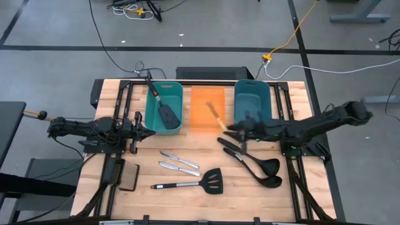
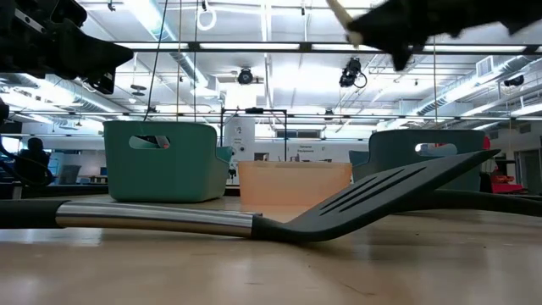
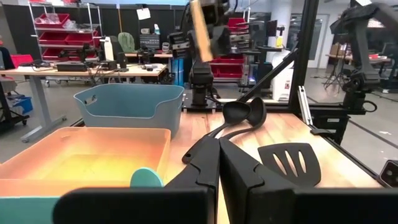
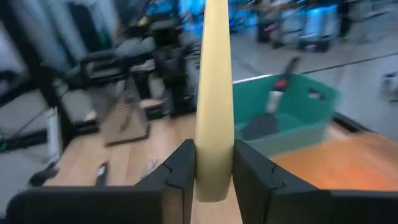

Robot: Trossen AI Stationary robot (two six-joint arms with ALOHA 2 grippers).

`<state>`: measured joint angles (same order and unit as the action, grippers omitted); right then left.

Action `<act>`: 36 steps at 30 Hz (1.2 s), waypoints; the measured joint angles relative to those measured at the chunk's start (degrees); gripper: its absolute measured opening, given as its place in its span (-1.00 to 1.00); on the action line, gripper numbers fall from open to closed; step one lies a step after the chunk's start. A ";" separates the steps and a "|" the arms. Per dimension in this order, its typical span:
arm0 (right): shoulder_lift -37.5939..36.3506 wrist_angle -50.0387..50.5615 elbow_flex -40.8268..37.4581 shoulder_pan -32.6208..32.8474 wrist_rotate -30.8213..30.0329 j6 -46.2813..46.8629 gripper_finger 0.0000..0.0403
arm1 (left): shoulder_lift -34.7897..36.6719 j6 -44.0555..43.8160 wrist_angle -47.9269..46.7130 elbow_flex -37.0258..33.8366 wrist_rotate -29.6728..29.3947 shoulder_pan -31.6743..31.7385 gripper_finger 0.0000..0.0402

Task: Pick & Place Kitchen Items
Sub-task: Put the yellow knife into the orange bin

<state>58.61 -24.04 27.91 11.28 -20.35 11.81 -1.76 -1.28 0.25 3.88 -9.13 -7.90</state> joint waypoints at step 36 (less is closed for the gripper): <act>-42.23 -5.61 -26.94 3.82 -10.76 -9.82 -0.58 | -0.09 -1.36 -3.39 0.00 -0.02 0.00 -0.94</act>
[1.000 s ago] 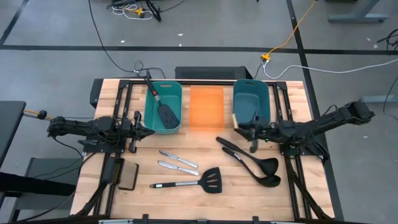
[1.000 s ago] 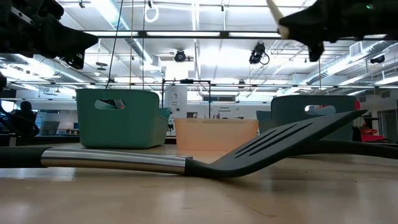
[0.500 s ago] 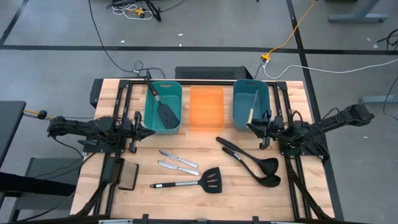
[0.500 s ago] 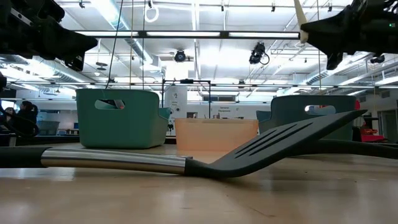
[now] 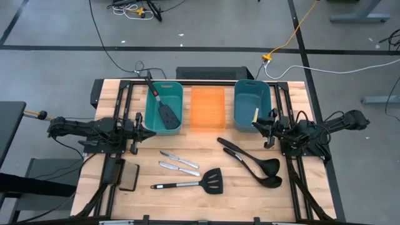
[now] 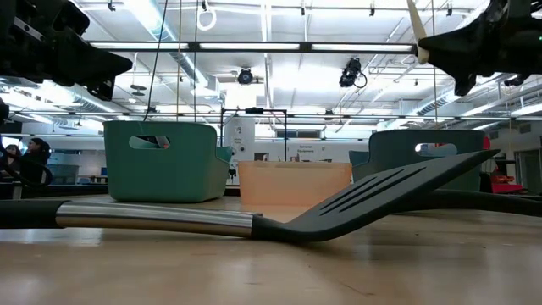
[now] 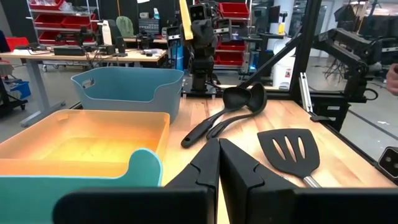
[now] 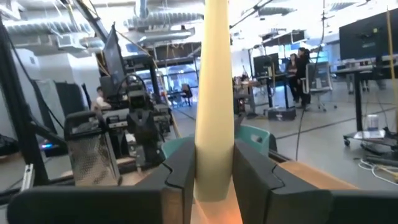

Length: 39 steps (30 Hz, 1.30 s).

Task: Pick & Place Kitchen Items
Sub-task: Put the yellow knife into the orange bin

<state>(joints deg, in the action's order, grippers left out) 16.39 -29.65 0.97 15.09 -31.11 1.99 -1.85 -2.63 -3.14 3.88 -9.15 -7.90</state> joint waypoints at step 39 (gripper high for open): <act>62.68 76.89 72.17 -14.84 2.70 33.07 -0.58 | 0.00 -1.27 1.20 0.00 -0.24 0.00 -0.94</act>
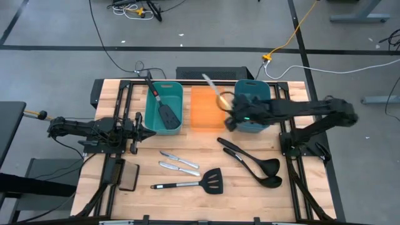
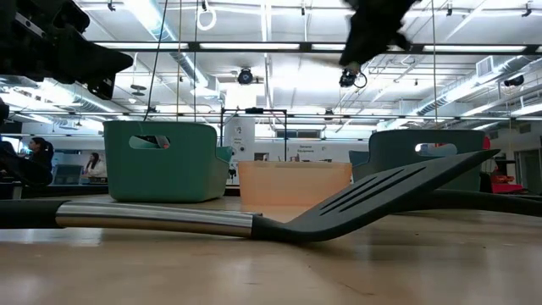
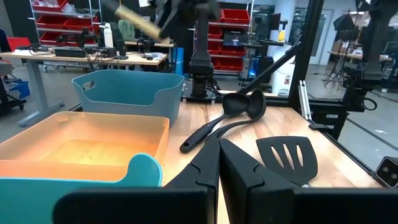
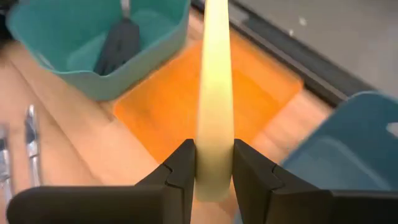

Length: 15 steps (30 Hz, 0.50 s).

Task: Pick & Place Kitchen Items
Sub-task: Put the yellow knife into the orange bin

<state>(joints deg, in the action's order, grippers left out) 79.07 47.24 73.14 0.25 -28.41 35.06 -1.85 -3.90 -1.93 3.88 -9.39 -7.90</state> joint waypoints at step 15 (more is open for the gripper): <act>21.33 -16.13 0.51 -9.02 13.27 5.53 -0.58 | 0.00 -0.39 -0.09 0.00 0.02 0.00 -0.94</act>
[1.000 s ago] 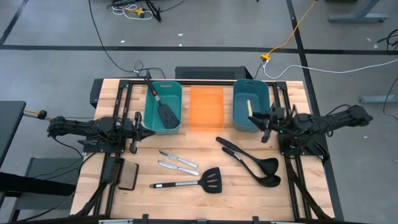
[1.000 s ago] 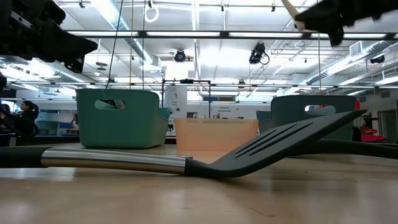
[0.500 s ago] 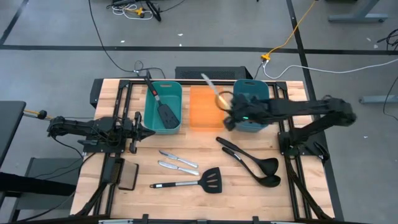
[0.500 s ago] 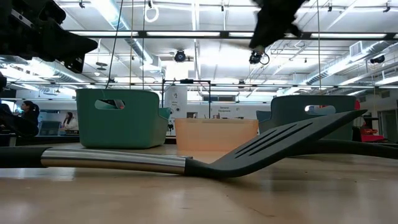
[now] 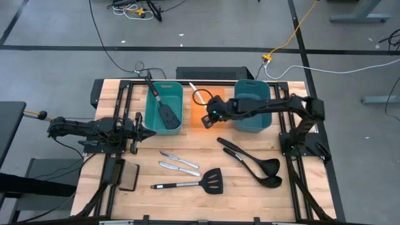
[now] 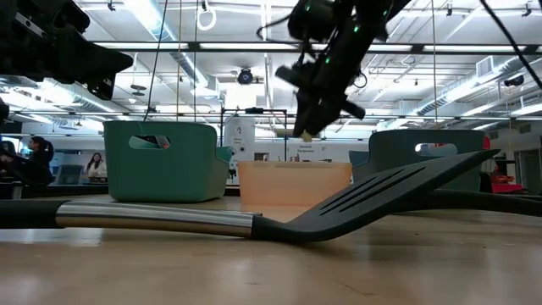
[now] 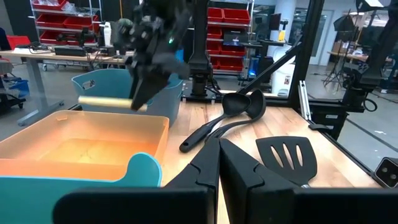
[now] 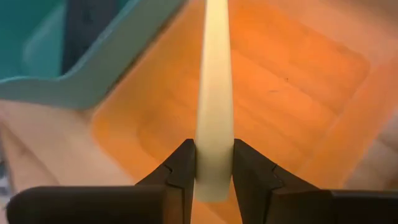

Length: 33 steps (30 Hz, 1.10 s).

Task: Pick & Place Kitchen Items
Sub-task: Put the yellow knife into the orange bin

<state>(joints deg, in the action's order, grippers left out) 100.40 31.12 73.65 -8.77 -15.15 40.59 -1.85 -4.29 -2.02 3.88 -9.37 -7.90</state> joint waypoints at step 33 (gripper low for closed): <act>9.83 3.03 -0.06 -4.09 7.10 2.48 -0.58 | 0.00 0.48 -0.24 -0.02 0.00 0.00 -0.94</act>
<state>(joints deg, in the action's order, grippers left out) 110.23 34.15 73.59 -12.86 -8.05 43.07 -1.85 -3.81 -2.26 3.86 -9.37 -7.90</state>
